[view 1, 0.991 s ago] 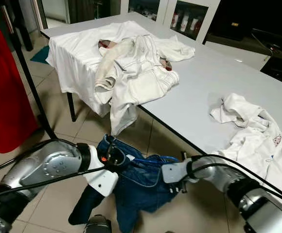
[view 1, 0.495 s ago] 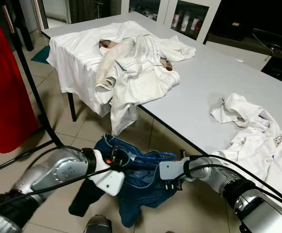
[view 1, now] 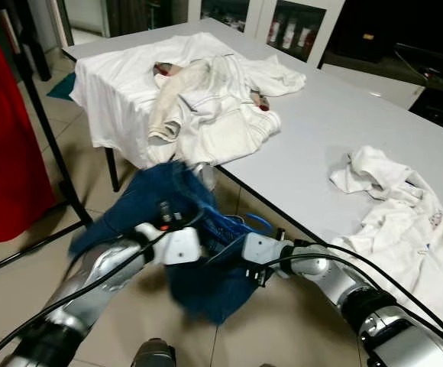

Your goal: Hang hanger

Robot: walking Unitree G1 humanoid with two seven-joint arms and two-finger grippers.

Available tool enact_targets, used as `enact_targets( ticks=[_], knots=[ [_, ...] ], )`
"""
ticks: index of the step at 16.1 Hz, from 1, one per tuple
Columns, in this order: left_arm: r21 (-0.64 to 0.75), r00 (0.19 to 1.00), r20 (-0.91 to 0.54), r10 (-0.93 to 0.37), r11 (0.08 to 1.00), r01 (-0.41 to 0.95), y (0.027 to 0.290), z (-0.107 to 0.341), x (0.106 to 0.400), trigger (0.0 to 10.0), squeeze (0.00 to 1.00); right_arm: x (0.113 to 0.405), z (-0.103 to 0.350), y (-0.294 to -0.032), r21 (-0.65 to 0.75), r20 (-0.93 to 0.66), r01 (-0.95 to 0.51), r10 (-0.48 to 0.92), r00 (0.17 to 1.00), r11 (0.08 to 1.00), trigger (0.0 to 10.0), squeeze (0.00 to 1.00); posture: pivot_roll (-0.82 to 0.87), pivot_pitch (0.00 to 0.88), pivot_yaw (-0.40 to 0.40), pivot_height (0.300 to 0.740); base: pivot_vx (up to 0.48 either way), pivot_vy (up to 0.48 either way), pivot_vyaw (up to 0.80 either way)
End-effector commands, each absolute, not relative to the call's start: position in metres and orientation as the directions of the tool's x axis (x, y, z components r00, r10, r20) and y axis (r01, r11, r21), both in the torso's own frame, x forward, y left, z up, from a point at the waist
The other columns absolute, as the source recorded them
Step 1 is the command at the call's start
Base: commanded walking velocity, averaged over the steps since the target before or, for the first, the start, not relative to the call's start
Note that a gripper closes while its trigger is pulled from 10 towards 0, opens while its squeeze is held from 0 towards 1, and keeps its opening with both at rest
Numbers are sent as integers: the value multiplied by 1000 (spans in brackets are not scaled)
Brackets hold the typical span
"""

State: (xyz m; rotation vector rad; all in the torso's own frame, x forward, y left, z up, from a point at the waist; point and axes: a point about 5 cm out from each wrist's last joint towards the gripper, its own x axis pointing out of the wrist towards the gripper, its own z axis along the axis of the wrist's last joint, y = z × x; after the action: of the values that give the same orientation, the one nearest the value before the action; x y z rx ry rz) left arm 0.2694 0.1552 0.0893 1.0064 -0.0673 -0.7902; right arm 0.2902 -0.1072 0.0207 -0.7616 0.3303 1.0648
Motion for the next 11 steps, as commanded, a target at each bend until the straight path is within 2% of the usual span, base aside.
enact_targets(
  ticks=[1,4,7,9,10,11],
  knots=[
    [766,739,-303,-602,307,565,159,87,270,10000,0,295,30,-109,-429,-543,-859,680,494,281,0,0,247,10,-123,710,0,0,0],
    [744,746,-308,-590,339,576,159,79,265,10000,0,302,39,-105,-442,-486,-835,695,530,328,0,0,246,12,-121,710,0,0,0],
    [748,733,-307,-607,322,580,143,75,263,10000,0,301,43,-91,-441,-445,-834,727,523,331,0,0,244,10,-119,710,0,0,0],
    [753,747,-294,-596,337,565,142,77,265,10000,0,300,43,-89,-437,-440,-836,731,521,333,0,0,245,14,-117,710,0,0,0],
    [742,769,-274,-578,382,552,142,78,266,10000,0,299,42,-89,-435,-440,-836,730,522,335,0,0,245,17,-117,710,0,0,0],
    [697,825,-214,-524,510,504,144,81,270,10000,0,299,41,-92,-434,-439,-831,724,532,348,0,0,243,17,-115,710,0,0,0]
  ],
)
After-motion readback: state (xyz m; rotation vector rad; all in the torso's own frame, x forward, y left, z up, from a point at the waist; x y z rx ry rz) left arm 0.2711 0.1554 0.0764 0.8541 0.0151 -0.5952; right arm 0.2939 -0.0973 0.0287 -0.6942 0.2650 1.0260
